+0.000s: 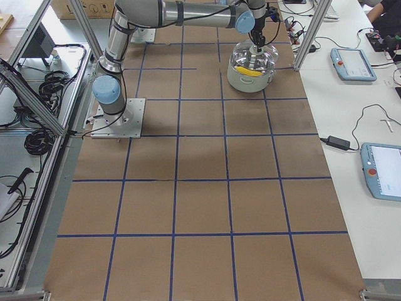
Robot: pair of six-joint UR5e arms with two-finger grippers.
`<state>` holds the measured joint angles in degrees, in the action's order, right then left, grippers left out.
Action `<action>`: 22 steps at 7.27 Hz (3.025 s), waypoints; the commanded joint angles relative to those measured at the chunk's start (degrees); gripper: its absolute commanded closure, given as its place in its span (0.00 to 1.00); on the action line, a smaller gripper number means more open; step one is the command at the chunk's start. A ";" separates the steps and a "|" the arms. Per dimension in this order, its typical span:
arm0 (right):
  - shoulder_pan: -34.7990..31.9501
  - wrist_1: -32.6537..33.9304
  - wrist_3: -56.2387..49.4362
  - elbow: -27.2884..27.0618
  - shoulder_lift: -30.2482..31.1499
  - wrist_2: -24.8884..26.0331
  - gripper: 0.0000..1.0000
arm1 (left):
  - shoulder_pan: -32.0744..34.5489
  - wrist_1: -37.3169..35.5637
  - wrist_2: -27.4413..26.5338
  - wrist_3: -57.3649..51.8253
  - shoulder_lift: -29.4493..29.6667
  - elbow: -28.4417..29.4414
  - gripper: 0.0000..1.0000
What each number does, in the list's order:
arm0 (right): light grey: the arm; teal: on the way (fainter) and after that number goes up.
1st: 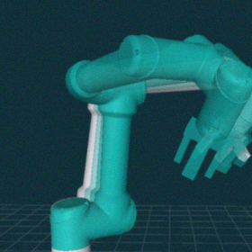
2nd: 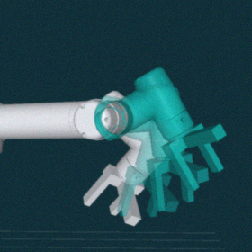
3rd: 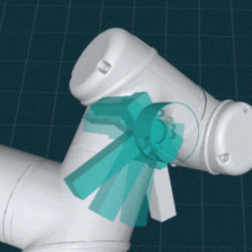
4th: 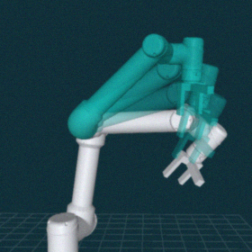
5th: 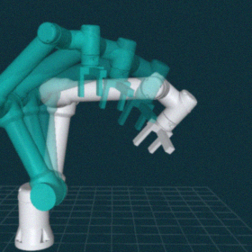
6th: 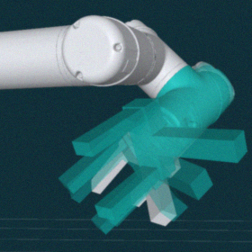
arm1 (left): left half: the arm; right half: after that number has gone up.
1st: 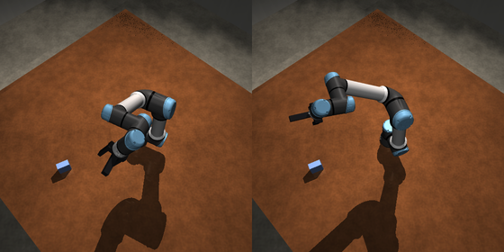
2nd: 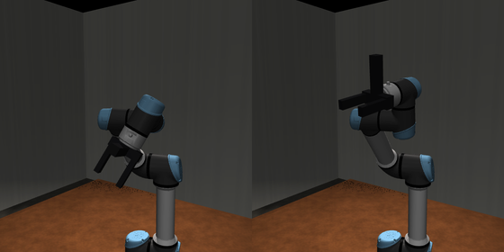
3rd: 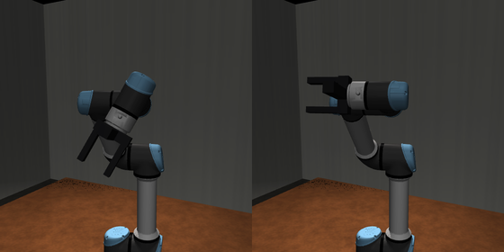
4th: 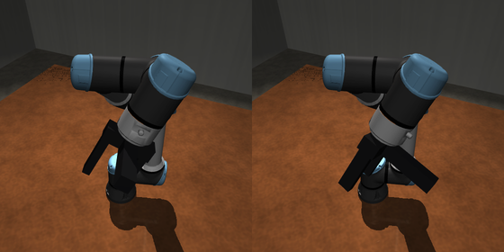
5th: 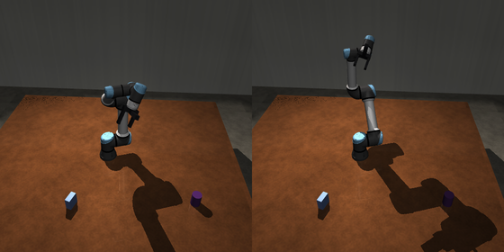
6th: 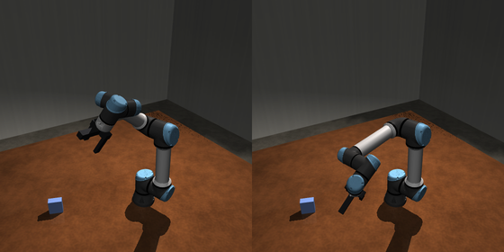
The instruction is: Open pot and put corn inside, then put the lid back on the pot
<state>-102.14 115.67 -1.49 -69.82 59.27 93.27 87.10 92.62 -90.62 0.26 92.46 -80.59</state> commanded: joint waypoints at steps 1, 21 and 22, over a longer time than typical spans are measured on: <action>-0.25 2.10 0.08 -0.49 -0.38 0.07 0.54 | 0.00 -0.07 0.00 0.00 0.00 0.00 0.00; -0.25 1.40 -0.45 -4.18 -0.03 -0.54 0.54 | 0.00 -0.16 0.00 -0.09 0.09 0.17 0.00; -0.25 1.31 -0.62 -4.01 -0.12 -0.45 0.37 | 0.00 -0.16 0.00 -0.09 0.09 0.17 0.00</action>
<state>-102.39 117.07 -1.97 -73.95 59.19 92.80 87.10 92.46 -90.61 0.18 92.54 -80.42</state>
